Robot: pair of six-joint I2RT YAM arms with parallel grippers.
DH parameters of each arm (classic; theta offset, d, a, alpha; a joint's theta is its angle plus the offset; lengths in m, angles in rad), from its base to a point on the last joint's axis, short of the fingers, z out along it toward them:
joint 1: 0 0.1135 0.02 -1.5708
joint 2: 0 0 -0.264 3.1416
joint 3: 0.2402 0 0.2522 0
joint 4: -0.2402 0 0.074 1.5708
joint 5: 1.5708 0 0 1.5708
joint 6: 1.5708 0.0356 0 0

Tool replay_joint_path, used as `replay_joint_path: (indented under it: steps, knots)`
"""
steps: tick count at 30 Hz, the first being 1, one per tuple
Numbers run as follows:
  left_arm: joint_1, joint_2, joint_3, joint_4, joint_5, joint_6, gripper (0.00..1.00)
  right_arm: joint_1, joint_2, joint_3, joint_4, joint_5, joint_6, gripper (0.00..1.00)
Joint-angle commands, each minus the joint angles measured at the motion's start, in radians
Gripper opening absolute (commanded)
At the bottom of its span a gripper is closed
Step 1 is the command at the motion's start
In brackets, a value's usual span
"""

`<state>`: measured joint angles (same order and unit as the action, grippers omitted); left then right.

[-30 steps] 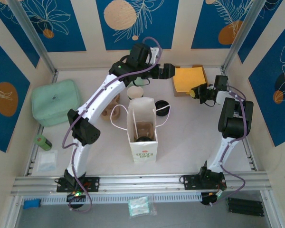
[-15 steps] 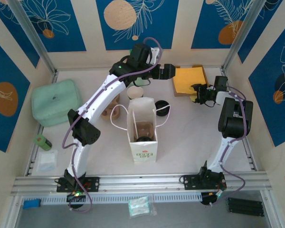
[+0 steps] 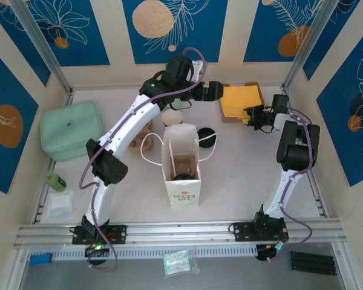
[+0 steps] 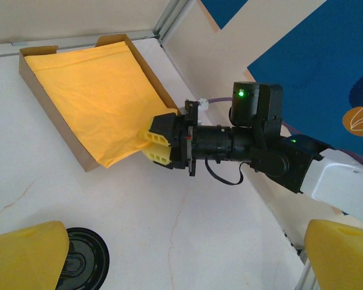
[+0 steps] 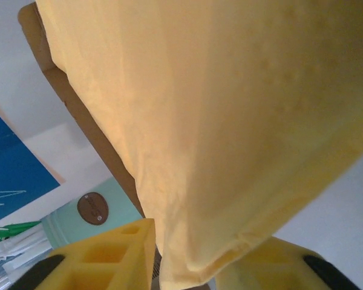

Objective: Pack the takeout coffee

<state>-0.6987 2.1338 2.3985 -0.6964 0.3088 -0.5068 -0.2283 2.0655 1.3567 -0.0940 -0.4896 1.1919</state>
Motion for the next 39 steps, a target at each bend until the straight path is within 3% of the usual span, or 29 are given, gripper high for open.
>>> replay_joint_path:
  steps: [1, 8, 17, 26, 39]
  knots:
    - [-0.01, -0.012, 0.038, -0.015, -0.007, 0.016, 0.99, 0.005, 0.031, 0.041, -0.028, -0.001, -0.006, 0.23]
    - [-0.01, -0.017, 0.037, -0.022, -0.007, 0.016, 0.99, -0.002, 0.016, 0.053, -0.036, -0.009, -0.032, 0.0]
    - [-0.011, -0.042, 0.037, -0.042, -0.017, 0.023, 0.99, -0.017, -0.13, 0.083, -0.049, -0.053, -0.063, 0.0]
    - [-0.009, -0.126, 0.021, -0.113, -0.08, 0.068, 0.99, -0.005, -0.287, 0.198, -0.216, -0.087, -0.175, 0.0]
    - [-0.005, -0.381, -0.264, -0.043, -0.165, 0.07, 0.99, 0.033, -0.575, 0.236, -0.369, -0.19, -0.221, 0.0]
